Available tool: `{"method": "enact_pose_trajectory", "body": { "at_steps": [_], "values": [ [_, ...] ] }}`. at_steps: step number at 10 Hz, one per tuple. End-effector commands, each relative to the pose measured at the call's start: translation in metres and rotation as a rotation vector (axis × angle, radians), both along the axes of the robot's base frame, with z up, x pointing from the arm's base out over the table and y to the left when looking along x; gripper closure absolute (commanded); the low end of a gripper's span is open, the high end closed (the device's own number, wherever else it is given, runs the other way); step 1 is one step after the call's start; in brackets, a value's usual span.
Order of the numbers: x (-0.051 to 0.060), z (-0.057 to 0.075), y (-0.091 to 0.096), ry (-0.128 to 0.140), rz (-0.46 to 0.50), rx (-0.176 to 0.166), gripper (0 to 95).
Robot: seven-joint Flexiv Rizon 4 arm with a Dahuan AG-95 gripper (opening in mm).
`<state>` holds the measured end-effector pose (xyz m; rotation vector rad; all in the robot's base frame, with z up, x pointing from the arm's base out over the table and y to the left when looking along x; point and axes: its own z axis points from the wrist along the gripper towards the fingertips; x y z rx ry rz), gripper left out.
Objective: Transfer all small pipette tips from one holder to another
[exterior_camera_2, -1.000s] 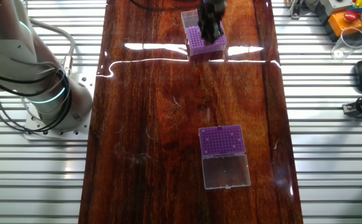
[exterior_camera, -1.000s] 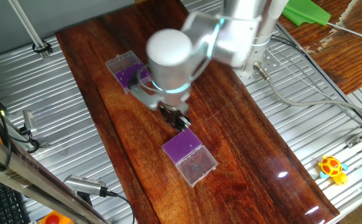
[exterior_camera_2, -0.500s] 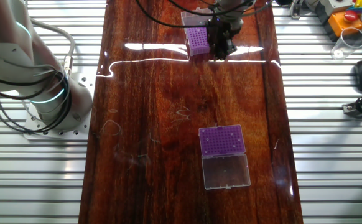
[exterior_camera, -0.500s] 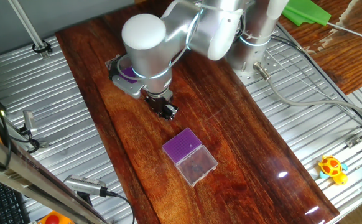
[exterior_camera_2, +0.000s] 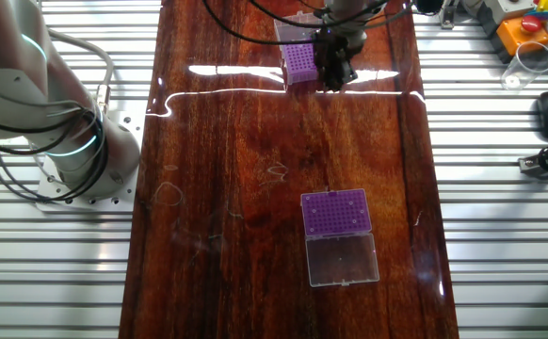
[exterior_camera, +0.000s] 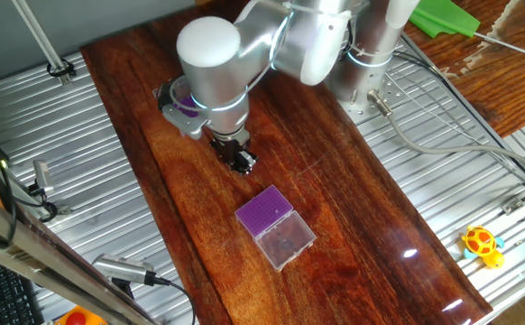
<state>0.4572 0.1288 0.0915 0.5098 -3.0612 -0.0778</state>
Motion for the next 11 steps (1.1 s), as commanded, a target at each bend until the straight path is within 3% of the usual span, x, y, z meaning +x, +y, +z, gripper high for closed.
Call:
{"method": "enact_pose_trajectory", "body": {
  "at_steps": [1, 4, 6, 8, 9, 10, 11],
  "values": [
    [0.001, 0.001, 0.001, 0.008, -0.077, -0.016, 95.0],
    [0.001, 0.001, -0.003, -0.017, -0.053, -0.022, 95.0],
    [0.011, 0.003, -0.040, -0.008, 0.009, -0.015, 95.0],
    [0.028, 0.000, -0.093, -0.001, 0.097, -0.010, 95.0],
    [0.034, -0.002, -0.110, 0.000, 0.131, -0.007, 95.0],
    [0.036, -0.003, -0.120, 0.001, 0.152, -0.005, 95.0],
    [0.034, -0.003, -0.118, 0.002, 0.150, -0.003, 95.0]
  ]
}}
